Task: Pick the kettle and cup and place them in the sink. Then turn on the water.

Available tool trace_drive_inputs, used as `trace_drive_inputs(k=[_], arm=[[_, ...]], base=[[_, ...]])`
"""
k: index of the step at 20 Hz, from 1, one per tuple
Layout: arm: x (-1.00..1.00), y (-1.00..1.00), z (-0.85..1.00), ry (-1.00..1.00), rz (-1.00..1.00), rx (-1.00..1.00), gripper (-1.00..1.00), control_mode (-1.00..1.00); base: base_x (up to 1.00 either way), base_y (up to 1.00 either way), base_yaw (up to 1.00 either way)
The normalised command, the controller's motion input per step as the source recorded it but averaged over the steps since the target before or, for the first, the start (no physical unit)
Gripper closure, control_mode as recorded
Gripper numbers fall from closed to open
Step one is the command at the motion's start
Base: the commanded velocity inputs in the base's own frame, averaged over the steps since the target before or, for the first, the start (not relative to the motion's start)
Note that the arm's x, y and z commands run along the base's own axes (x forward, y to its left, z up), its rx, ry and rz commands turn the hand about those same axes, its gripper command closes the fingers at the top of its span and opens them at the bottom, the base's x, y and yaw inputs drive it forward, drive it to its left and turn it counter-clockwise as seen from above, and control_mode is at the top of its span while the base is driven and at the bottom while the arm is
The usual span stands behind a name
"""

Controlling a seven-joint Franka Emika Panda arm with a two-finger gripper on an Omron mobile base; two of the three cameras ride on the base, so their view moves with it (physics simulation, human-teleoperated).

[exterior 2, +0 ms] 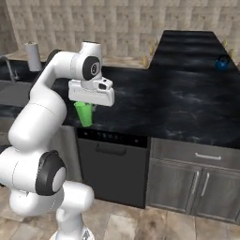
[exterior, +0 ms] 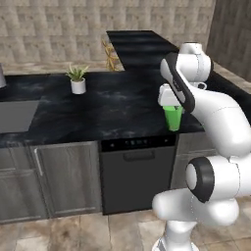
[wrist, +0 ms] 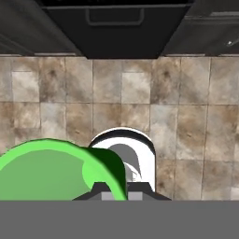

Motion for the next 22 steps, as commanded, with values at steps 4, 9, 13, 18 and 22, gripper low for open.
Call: trace_drive_inputs(k=[4, 9, 13, 18, 22], arm=[[0.0, 0.0, 0.0, 0.0, 0.0, 0.0, 1.0, 1.0], [0.0, 0.0, 0.0, 0.0, 0.0, 0.0, 1.0, 1.0], [0.0, 0.0, 0.0, 0.0, 0.0, 0.0, 1.0, 1.0], [0.0, 0.0, 0.0, 0.0, 0.0, 0.0, 1.0, 1.0], [0.0, 0.0, 0.0, 0.0, 0.0, 0.0, 1.0, 1.0]], base=[[0.29, 1.0, -0.19], [0.33, 1.0, -0.19], [0.32, 1.0, -0.18], [0.27, 1.0, -0.14], [0.26, 1.0, -0.07]])
